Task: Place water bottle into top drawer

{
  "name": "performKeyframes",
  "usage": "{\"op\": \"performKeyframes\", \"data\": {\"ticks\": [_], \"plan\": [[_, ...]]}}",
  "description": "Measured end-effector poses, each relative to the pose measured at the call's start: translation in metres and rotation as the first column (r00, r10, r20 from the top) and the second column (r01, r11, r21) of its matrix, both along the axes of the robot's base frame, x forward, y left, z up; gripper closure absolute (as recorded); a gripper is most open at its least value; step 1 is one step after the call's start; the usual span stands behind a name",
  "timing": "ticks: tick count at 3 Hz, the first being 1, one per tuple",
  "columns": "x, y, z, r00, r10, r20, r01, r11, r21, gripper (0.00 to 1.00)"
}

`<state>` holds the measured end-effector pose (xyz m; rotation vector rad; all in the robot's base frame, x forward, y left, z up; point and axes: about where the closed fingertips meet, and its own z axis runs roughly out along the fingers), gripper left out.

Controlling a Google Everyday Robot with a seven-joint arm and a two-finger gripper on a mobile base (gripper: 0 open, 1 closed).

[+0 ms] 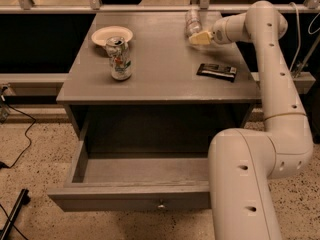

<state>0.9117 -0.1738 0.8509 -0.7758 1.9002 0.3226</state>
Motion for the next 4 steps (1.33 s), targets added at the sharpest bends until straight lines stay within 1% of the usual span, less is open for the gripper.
{"op": "performKeyframes", "data": {"ticks": [1, 3, 4], "plan": [[-0.0004, -0.0001, -0.0002, 1.0, 0.002, 0.0, -0.002, 1.0, -0.001, 0.42], [-0.0015, 0.0, 0.0002, 1.0, 0.006, -0.001, -0.006, 1.0, -0.002, 0.41], [-0.0037, 0.0009, 0.0052, 0.9998, 0.016, 0.007, -0.016, 1.0, -0.003, 0.39]]}}
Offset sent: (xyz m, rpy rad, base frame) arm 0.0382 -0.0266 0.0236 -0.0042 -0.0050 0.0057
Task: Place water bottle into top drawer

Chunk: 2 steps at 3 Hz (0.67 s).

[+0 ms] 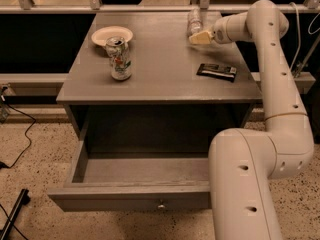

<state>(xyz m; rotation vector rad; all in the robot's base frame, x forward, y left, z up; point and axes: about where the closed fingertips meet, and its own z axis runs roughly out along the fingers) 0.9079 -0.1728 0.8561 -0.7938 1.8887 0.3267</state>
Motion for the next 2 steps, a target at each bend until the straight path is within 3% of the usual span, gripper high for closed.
{"op": "performKeyframes", "data": {"ticks": [1, 2], "plan": [[-0.001, -0.005, 0.007, 0.9999, -0.014, 0.002, 0.014, 1.0, -0.004, 0.24], [0.004, -0.011, 0.021, 0.997, -0.077, 0.001, 0.077, 0.997, -0.006, 0.0]]}}
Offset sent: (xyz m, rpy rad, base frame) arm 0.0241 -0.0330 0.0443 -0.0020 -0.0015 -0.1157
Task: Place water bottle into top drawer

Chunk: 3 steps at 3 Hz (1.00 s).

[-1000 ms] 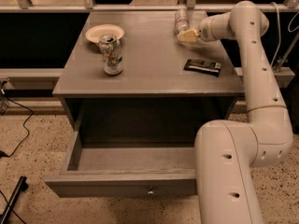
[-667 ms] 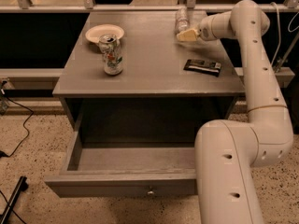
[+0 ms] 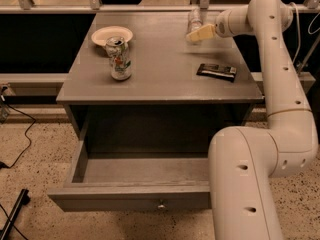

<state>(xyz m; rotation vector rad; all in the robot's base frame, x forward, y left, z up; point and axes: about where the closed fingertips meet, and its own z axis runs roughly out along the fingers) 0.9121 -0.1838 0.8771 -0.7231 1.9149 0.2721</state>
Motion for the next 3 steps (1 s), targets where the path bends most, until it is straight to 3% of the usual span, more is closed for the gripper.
{"op": "performKeyframes", "data": {"ticks": [2, 3], "plan": [[0.016, -0.001, 0.017, 0.9907, -0.134, -0.021, 0.135, 0.99, 0.031, 0.0], [0.024, 0.003, 0.017, 0.9778, -0.203, -0.052, 0.205, 0.978, 0.038, 0.0]]}}
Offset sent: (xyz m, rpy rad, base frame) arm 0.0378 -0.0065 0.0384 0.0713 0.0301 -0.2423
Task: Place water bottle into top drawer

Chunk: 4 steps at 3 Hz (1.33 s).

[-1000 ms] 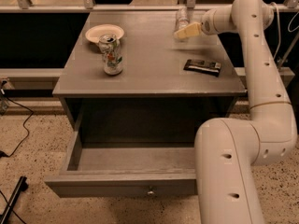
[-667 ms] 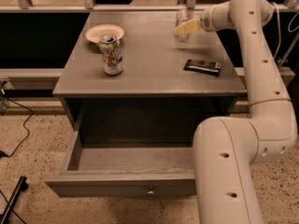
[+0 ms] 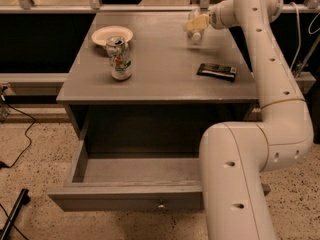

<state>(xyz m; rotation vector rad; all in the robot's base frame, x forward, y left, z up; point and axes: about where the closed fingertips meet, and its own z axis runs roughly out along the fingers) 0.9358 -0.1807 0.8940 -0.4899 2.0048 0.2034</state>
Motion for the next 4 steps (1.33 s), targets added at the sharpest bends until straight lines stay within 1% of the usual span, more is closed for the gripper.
{"op": "performKeyframes", "data": {"ticks": [1, 2, 3, 4], "plan": [[0.005, 0.0, -0.002, 0.9956, -0.084, -0.042, 0.084, 0.996, 0.009, 0.0], [0.009, 0.002, -0.004, 0.9851, -0.155, -0.075, 0.155, 0.988, 0.003, 0.0], [0.004, 0.012, -0.016, 0.9784, -0.16, -0.131, 0.159, 0.987, -0.016, 0.0], [0.005, 0.013, -0.018, 0.978, -0.16, -0.134, 0.159, 0.987, -0.019, 0.0]]}}
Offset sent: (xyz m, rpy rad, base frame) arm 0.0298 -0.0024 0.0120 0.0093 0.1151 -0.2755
